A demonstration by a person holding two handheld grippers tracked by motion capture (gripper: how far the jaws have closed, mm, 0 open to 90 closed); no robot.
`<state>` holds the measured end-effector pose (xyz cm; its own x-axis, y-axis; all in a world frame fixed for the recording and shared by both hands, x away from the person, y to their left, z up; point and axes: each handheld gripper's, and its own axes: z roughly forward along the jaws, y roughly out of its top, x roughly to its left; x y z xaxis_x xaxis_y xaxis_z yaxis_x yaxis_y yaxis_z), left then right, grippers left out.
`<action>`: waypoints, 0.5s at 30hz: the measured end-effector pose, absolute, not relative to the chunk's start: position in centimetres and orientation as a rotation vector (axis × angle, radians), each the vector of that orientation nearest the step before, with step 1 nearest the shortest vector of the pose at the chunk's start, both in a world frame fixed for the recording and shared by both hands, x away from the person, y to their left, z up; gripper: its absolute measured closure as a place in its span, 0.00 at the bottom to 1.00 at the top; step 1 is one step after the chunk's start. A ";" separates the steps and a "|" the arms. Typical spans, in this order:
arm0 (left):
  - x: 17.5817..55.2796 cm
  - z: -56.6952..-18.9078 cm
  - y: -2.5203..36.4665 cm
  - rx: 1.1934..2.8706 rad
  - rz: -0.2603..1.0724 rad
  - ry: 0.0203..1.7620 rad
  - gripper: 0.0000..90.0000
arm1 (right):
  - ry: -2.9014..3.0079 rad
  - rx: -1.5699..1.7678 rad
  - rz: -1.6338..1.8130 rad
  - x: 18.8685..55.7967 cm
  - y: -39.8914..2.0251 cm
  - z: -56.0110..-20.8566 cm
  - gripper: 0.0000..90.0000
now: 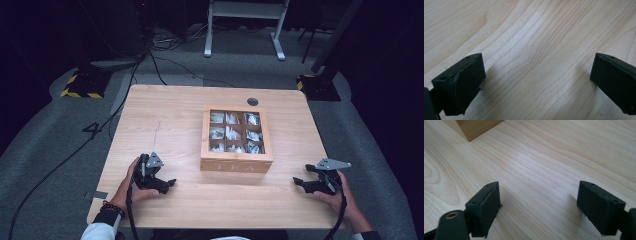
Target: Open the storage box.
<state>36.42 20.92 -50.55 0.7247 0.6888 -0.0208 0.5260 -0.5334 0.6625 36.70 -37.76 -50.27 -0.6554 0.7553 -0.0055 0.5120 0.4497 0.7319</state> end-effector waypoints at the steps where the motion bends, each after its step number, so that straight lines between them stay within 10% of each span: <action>1: 36.5 -50.6 20.9 2.265 0.322 0.906 0.00 | 2.376 1.082 1.030 36.8 -37.7 -50.3 0.20; 15: 36.4 -50.5 20.8 2.262 0.326 0.925 0.00 | 2.372 1.064 1.123 37.1 -37.1 -48.2 0.24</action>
<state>36.43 20.80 -50.54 0.7182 0.6956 -0.0188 0.5299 -0.5292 0.6627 37.08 -37.14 -48.24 -0.6771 0.7350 0.0358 0.4934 0.4174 0.7631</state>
